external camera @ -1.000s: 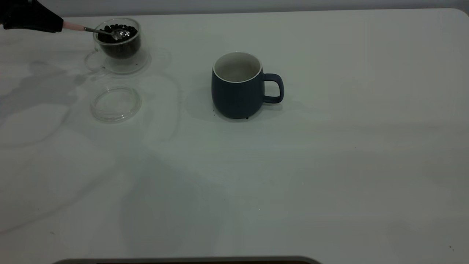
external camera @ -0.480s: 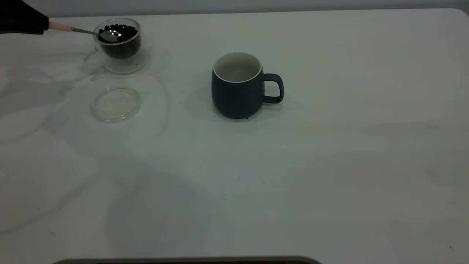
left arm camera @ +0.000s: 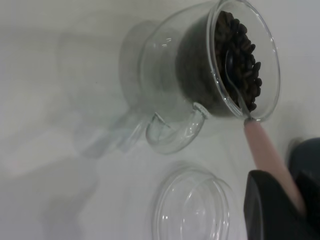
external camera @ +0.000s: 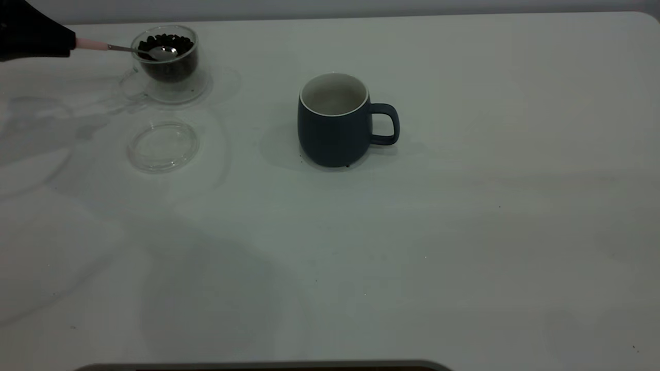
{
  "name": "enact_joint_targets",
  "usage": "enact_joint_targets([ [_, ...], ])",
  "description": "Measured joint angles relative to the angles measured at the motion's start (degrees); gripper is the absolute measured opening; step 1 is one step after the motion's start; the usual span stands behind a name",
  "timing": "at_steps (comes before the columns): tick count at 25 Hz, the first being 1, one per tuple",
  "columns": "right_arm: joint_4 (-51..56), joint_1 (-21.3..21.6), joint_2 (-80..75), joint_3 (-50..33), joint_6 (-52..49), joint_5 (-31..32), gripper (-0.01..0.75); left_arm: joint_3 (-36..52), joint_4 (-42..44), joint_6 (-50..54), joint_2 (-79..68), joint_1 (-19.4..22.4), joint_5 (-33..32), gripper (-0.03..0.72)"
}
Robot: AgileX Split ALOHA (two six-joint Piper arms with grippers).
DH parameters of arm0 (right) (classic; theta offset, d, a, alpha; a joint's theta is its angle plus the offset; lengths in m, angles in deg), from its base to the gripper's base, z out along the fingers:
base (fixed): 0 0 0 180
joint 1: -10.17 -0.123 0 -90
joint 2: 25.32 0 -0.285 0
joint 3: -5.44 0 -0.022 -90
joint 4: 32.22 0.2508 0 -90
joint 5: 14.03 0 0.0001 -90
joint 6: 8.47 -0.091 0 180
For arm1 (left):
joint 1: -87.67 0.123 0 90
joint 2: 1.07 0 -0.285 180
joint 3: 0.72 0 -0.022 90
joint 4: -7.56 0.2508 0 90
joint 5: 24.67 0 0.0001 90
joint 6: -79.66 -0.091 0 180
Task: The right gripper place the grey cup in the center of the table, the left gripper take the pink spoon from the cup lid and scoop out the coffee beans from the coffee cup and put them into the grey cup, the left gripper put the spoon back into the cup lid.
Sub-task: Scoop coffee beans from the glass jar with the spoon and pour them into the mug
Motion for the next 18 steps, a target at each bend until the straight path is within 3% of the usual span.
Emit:
enact_joint_targets([
  [18, 0.0, 0.0, 0.0, 0.0, 0.0, 0.0, 0.591, 0.0, -6.4, 2.6, -2.8, 0.0, -2.8, 0.127],
])
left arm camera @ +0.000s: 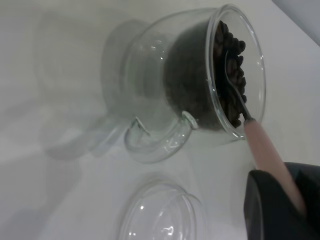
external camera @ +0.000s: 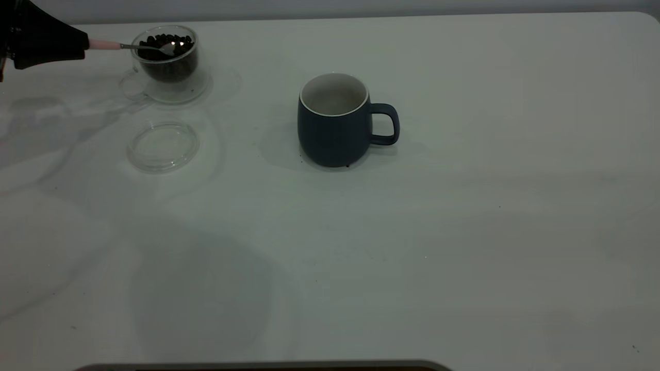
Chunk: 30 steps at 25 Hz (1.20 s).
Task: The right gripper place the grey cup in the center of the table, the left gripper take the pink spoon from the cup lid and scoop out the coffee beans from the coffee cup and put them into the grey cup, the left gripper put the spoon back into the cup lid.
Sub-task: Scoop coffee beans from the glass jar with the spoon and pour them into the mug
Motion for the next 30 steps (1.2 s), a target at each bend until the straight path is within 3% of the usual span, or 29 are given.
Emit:
enact_joint_targets([
  [21, 0.0, 0.0, 0.0, 0.0, 0.0, 0.0, 0.591, 0.0, -5.7, 0.6, -5.8, 1.8, -7.3, 0.127],
  [30, 0.0, 0.0, 0.1, 0.0, 0.0, 0.0, 0.591, 0.0, -6.4, 0.5, -5.9, 4.9, -12.3, 0.127],
])
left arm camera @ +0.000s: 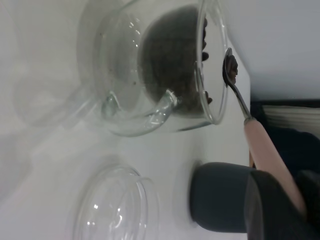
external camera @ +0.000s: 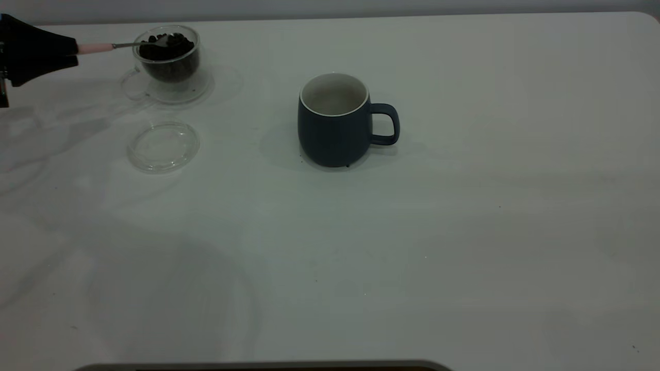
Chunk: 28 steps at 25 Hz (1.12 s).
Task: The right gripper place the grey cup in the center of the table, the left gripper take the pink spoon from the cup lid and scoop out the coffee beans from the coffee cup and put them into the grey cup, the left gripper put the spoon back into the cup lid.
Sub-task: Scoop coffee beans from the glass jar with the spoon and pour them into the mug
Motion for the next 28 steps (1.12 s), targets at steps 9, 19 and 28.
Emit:
enact_joint_targets([
  [9, 0.0, 0.0, 0.0, 0.0, 0.0, 0.0, 0.591, 0.0, 0.1, -0.1, 0.0, 1.0, -2.6, 0.127],
  [19, 0.0, 0.0, 0.0, 0.0, 0.0, 0.0, 0.591, 0.0, 0.4, 0.0, 0.0, 1.2, -2.9, 0.127],
  [28, 0.0, 0.0, 0.0, 0.0, 0.0, 0.0, 0.591, 0.0, 1.0, 0.1, 0.0, -2.5, -2.9, 0.127],
])
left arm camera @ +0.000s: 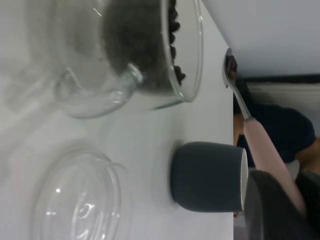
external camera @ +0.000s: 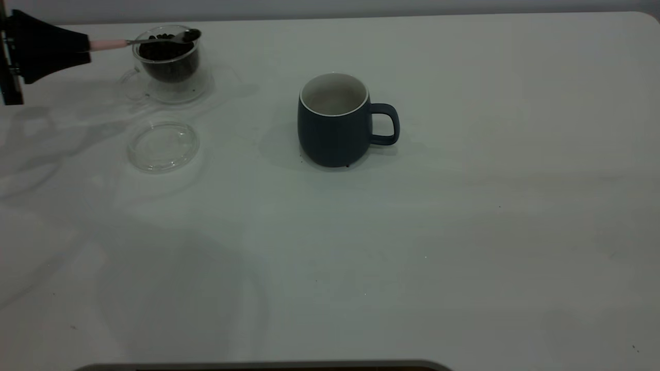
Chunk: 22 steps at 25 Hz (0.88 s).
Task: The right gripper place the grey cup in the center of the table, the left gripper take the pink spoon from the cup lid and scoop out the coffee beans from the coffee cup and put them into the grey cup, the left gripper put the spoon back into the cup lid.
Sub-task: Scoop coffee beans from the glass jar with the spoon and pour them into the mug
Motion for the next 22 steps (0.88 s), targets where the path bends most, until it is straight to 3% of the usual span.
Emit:
enact_joint_targets([
  [22, 0.0, 0.0, 0.0, 0.0, 0.0, 0.0, 0.591, 0.0, 0.2, 0.1, 0.0, -13.8, -0.1, 0.127],
])
